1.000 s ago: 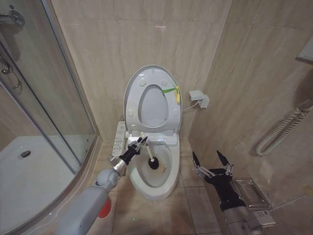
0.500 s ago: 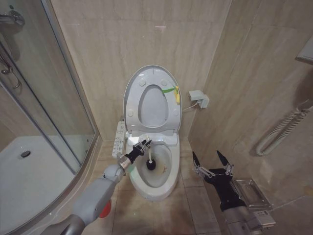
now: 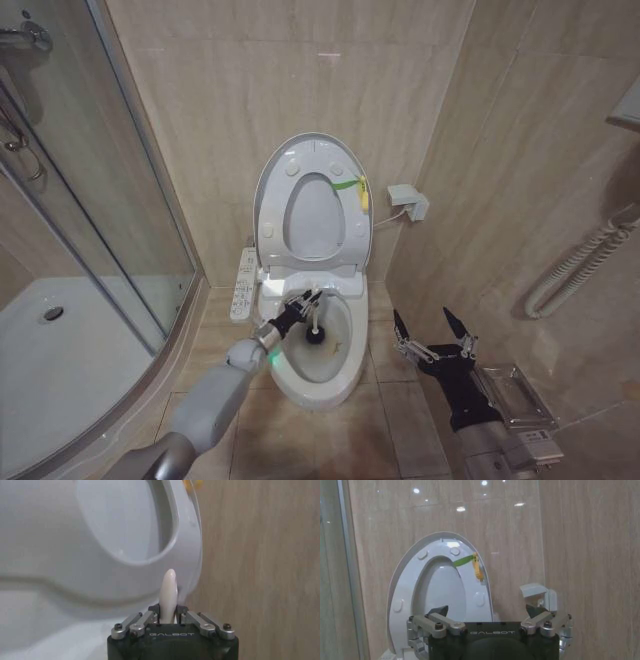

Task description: Open the toilet lid, clean the toilet bowl with a toilet brush, close the toilet lid, and flush.

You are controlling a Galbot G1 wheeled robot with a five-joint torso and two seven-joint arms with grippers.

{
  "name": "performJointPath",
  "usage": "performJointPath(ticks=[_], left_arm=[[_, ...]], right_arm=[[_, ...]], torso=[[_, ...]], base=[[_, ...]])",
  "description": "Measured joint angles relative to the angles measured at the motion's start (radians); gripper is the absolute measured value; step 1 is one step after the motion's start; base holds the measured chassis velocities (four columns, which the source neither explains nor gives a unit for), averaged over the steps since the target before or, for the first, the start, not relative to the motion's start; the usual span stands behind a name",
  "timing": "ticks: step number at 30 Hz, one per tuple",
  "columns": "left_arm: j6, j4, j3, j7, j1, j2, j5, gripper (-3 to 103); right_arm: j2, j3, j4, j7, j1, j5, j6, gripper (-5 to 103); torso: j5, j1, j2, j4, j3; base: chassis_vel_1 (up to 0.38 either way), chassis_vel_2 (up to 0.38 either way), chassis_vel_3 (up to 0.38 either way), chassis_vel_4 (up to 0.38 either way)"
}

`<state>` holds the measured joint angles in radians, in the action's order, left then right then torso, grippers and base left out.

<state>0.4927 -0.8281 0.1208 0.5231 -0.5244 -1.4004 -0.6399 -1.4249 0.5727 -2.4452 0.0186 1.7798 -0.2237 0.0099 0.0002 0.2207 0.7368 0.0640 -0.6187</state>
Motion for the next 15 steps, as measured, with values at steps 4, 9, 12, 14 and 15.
performJointPath(ticks=[4,9,12,14,15], left_arm=[[0.032,0.031,-0.03,-0.016,0.019,-0.082,-0.059,21],[0.036,0.045,-0.045,-0.018,0.014,-0.111,-0.062,21],[0.033,0.068,-0.064,-0.012,-0.025,-0.122,-0.06,21],[0.032,0.074,-0.072,-0.009,-0.038,-0.123,-0.062,21],[0.034,0.077,-0.077,-0.005,-0.046,-0.122,-0.062,21]], right_arm=[[0.0,0.0,0.0,0.0,0.0,0.0,0.0,100],[0.0,0.0,0.0,0.0,0.0,0.0,0.0,100],[0.0,0.0,0.0,0.0,0.0,0.0,0.0,100],[0.0,0.0,0.0,0.0,0.0,0.0,0.0,100],[0.0,0.0,0.0,0.0,0.0,0.0,0.0,100]], torso=[[-0.0001,0.0,0.0,0.0004,0.0],[0.0002,0.0,0.0,0.0001,0.0],[0.0,0.0,0.0,-0.0004,0.0],[-0.0001,0.0,0.0,-0.0004,0.0],[-0.0001,0.0,0.0,-0.0005,0.0]], base=[[0.0,0.0,0.0,0.0],[0.0,0.0,0.0,0.0],[0.0,0.0,0.0,0.0],[0.0,0.0,0.0,0.0],[0.0,0.0,0.0,0.0]])
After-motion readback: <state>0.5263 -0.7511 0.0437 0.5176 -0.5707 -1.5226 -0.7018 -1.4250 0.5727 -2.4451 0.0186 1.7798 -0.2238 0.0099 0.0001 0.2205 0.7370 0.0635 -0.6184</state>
